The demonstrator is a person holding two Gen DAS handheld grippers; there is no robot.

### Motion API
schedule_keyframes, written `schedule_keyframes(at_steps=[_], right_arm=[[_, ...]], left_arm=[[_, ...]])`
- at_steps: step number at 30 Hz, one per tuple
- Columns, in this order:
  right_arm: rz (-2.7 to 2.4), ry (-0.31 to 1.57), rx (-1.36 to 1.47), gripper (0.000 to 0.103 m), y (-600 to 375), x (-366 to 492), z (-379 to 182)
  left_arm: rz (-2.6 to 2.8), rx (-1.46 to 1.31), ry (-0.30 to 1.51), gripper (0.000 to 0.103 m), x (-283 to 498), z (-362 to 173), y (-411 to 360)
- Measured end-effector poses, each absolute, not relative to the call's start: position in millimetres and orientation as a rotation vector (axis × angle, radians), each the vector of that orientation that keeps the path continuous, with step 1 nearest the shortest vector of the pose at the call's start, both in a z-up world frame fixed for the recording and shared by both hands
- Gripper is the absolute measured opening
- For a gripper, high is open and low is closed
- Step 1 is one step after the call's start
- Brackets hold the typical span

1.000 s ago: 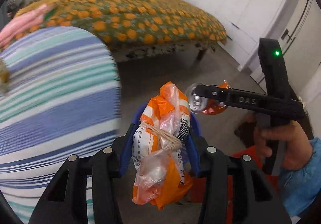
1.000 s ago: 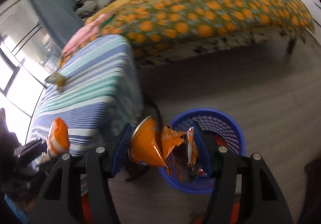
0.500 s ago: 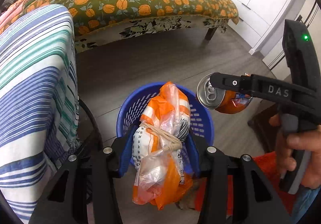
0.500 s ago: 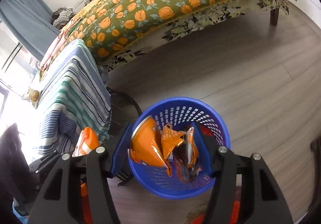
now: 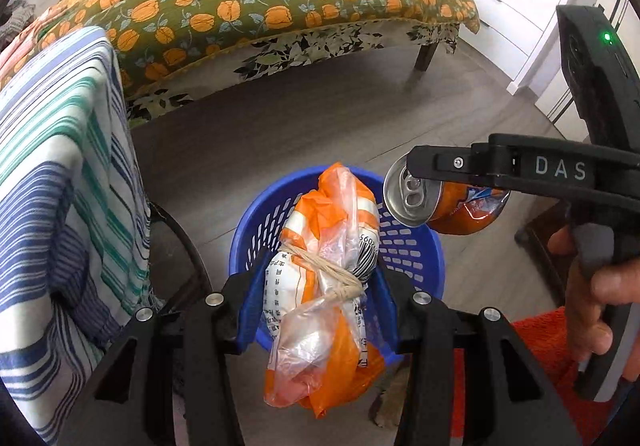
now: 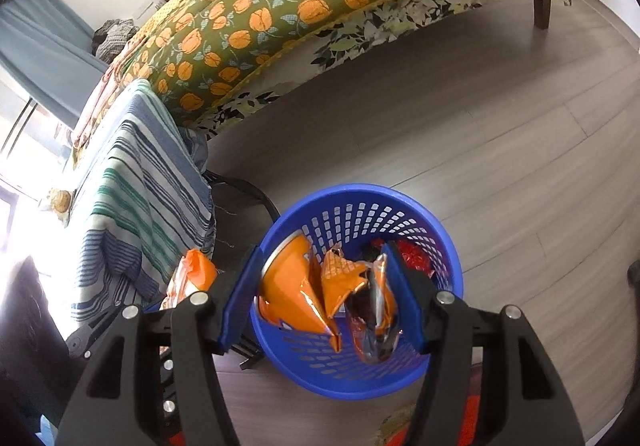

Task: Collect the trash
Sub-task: 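Carry the bread bag and chip bag to the blue wastebasket and release both, then move both tools back over the table toward the remaining wrappers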

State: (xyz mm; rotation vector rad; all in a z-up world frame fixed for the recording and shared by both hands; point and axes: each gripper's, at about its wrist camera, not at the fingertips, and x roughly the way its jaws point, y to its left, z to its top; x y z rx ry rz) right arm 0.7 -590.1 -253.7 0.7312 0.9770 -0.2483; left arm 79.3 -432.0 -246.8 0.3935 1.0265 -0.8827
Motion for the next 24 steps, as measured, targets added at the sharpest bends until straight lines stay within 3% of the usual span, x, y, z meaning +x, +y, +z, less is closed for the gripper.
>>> schedule_keyframes(at_steps=[2,4,6,8,16,24], right_arm=[[-0.247,0.979,0.752,0.064,-592.3,1.5,-257.1],[-0.253,0.978,0.768,0.083,-595.1,1.4,-258.8],[-0.28,0.963,0.775,0.084,-598.5,-1.3,-257.4],[-0.297,0.943,0.794,0.085,-604.4,-4.2,-254.2],[-0.37,0.895,0.732,0.086,-606.7,-3.7,-236.6],[-0.396,0.84,0.423,0.086,-560.6,10.8,-207.7]], left_arm=[[-0.883,0.404,1.025,0.049,80.2,-251.0,-435.9],[-0.883,0.412,1.03,0.053,81.1,-257.2,-440.3],[-0.89,0.409,1.044,0.08,82.3,-264.3,-445.1],[-0.896,0.403,1.039,0.086,81.5,-266.0,-448.1],[-0.909,0.368,1.011,0.091,70.2,-235.8,-434.4],[-0.943,0.241,0.943,0.097,64.6,-157.1,-338.7]])
